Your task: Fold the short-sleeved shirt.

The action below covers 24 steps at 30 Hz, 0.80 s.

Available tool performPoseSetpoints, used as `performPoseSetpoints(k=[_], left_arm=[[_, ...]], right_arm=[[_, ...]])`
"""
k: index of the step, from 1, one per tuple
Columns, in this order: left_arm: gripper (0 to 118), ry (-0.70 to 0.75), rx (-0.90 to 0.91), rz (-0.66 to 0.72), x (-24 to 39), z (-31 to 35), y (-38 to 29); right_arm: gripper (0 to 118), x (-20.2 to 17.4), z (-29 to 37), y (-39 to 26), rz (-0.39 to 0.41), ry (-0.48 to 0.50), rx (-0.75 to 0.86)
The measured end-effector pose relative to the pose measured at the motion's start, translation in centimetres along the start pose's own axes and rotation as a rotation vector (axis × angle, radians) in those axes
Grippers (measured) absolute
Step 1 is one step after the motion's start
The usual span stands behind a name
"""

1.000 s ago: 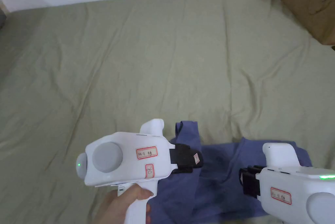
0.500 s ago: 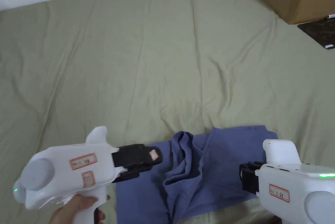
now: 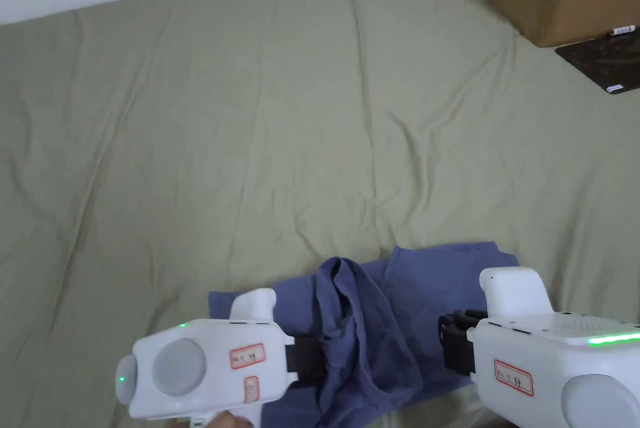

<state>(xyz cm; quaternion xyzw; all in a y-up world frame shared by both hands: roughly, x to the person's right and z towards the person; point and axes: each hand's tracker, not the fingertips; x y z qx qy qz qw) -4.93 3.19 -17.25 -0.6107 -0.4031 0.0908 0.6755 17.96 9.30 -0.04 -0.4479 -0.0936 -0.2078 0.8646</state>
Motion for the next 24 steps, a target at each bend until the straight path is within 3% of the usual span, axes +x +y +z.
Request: performPoseSetpoints(k=[10,13,17,21,24], left_arm=[[2,-0.078,-0.063,-0.132,6.3,-2.9,-1.0],[2,-0.209,-0.057,-0.114,6.5,-2.3,-1.2],[2,-0.180,-0.031,-0.089,4.3,0.1,-1.9],[2,-0.250,0.093,0.060,-1.2,5.4,-2.8],[4,-0.225,0.159,0.128,-5.9,9.1,-3.4]], right_arm=[[1,1.5,0.8,-0.3,-0.042,-0.033,0.003],[1,1.4,1.0,-0.5,-0.040,-0.035,0.001],[1,0.9,1.2,-0.6,-0.035,-0.039,0.002],[1,0.0,1.7,-0.5,-0.013,-0.035,0.007],[1,-0.8,1.6,-0.4,0.007,-0.040,0.007]])
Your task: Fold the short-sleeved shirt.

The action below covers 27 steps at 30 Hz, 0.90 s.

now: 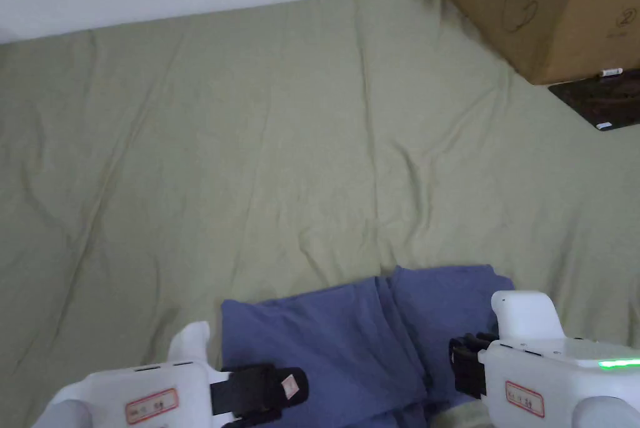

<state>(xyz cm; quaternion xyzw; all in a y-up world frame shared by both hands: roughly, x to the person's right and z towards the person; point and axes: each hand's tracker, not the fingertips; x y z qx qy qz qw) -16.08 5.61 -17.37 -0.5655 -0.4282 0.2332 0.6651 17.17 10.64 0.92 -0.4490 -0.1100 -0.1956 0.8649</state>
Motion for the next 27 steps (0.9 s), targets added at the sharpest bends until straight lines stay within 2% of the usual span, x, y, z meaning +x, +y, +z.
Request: performPoseSetpoints(k=[1,4,5,6,7,8,13,15,16,17,18,19,20,21,22,27], left_arm=[[14,0.028,0.018,0.018,-1.2,1.2,0.0],[29,0.070,0.051,0.033,-4.4,3.3,0.1],[49,0.067,0.048,0.038,-5.3,3.5,0.2],[80,0.046,0.050,0.054,-6.2,3.2,0.2],[96,0.033,0.039,0.070,-6.9,2.7,0.3],[104,0.021,0.027,0.089,-7.4,2.1,0.4],[109,-0.178,0.060,0.128,-9.5,-1.3,0.8],[108,-0.208,0.057,0.187,-9.5,-2.0,1.3],[105,-0.211,0.044,0.191,-9.6,-2.3,1.7],[86,-0.205,0.030,0.165,-9.5,-2.4,2.0],[26,-0.156,0.016,0.125,-9.4,-2.3,2.2],[11,-0.056,-0.008,0.093,-9.3,-2.6,2.3],[11,-0.014,-0.034,0.081,-9.5,-2.9,2.2],[11,-0.078,-0.079,0.119,-10.2,-3.0,2.2],[11,-0.142,-0.050,0.160,-10.2,-2.4,2.0],[11,-0.113,-0.015,0.119,-10.3,1.2,3.2]], right_arm=[[1,-0.3,-0.1,0.0,0.004,0.001,-0.001],[1,-1.2,-0.3,0.1,0.020,0.008,-0.006],[1,-1.6,-0.3,0.1,0.025,0.009,-0.008],[1,-1.9,-0.4,0.1,0.032,0.011,-0.013],[1,-2.2,-0.6,0.2,0.040,0.011,-0.018],[1,-2.6,-0.7,0.2,0.047,0.009,-0.024],[1,-4.0,-1.4,0.5,0.087,0.007,-0.046],[1,-4.3,-1.7,0.7,0.092,0.014,-0.054],[1,-4.4,-1.8,0.8,0.095,0.017,-0.055],[1,-4.5,-1.9,0.8,0.095,0.018,-0.056],[1,-4.6,-2.0,1.0,0.096,0.021,-0.058],[1,-4.6,-2.1,1.1,0.099,0.027,-0.060],[1,-4.7,-2.1,1.1,0.102,0.029,-0.061],[1,-4.8,-2.1,1.2,0.105,0.030,-0.059],[1,-4.8,-2.0,1.3,0.107,0.030,-0.058],[1,-5.0,-1.8,1.7,0.095,0.038,-0.042]])
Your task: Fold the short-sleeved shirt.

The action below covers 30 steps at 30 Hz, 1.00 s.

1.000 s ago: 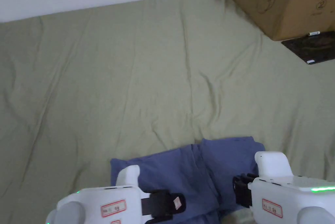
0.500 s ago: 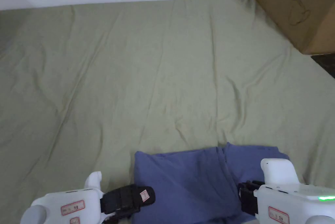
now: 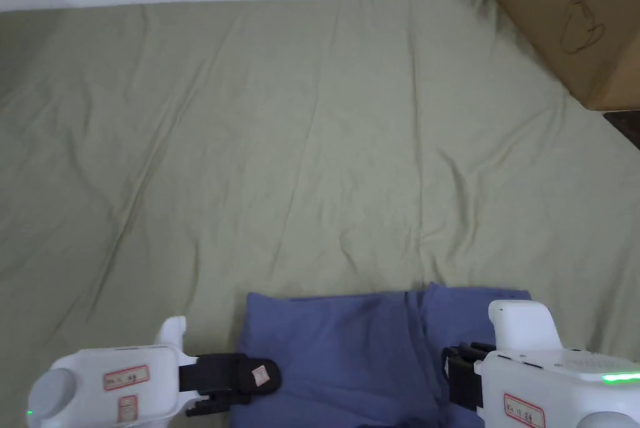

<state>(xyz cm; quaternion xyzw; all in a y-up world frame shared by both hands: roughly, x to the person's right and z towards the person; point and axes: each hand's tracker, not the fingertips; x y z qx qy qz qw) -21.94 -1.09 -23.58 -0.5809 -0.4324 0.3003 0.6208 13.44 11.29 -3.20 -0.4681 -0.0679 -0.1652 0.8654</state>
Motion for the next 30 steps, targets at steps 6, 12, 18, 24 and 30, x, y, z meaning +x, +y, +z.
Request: performPoseSetpoints(k=[6,12,18,24,30], left_arm=[[11,0.197,0.076,-0.024,-1.6,9.2,1.7],[11,0.376,0.188,0.036,-1.3,16.7,1.4],[11,0.397,0.197,0.008,4.3,16.1,0.1],[11,0.187,0.189,-0.047,13.7,11.5,-0.5],[11,0.225,0.038,-0.216,18.0,0.1,-0.2]], right_arm=[[1,-0.4,-0.2,0.2,-0.003,0.004,0.008],[1,-0.5,-0.7,-0.3,-0.003,0.018,-0.003],[1,0.3,-0.6,-0.6,-0.023,0.029,-0.004],[1,2.0,0.3,-0.6,-0.051,0.022,0.019],[1,4.0,1.5,-1.0,-0.084,0.002,0.036]])
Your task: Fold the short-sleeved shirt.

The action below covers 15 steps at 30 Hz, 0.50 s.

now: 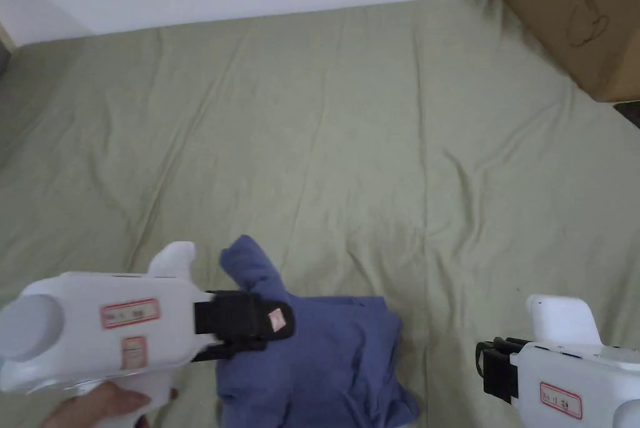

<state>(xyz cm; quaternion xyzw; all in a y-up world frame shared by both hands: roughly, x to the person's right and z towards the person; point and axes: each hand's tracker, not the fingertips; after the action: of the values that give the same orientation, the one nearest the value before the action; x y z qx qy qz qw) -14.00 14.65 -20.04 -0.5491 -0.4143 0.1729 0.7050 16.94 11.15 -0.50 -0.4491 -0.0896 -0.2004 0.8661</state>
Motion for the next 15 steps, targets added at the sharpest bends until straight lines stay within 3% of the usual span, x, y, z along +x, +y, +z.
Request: performPoseSetpoints(k=[1,2,4,8,13,14,15], left_arm=[[12,0.021,-0.031,-0.017,-0.2,-2.0,0.1],[21,0.058,-0.076,-0.044,0.2,-3.8,0.1],[81,0.056,-0.143,-0.064,0.2,-7.3,-0.4],[104,-0.014,-0.220,-0.038,-0.1,-10.3,-1.8],[101,0.018,-0.123,0.017,-1.4,-6.8,-1.2],[93,0.009,-0.082,0.043,-2.1,-5.7,-1.0],[70,0.017,-0.029,0.070,-3.1,-4.4,-0.9]], right_arm=[[1,0.4,0.2,-0.1,-0.008,-0.006,0.005],[1,0.8,0.4,-0.2,-0.018,-0.010,0.009],[1,1.7,0.4,-0.6,-0.054,-0.023,0.011],[1,3.1,0.3,-1.3,-0.098,-0.039,-0.012],[1,3.6,-0.2,-1.5,-0.091,-0.054,-0.035],[1,3.5,-0.3,-1.5,-0.091,-0.054,-0.035],[1,3.5,-0.4,-1.4,-0.093,-0.051,-0.034]])
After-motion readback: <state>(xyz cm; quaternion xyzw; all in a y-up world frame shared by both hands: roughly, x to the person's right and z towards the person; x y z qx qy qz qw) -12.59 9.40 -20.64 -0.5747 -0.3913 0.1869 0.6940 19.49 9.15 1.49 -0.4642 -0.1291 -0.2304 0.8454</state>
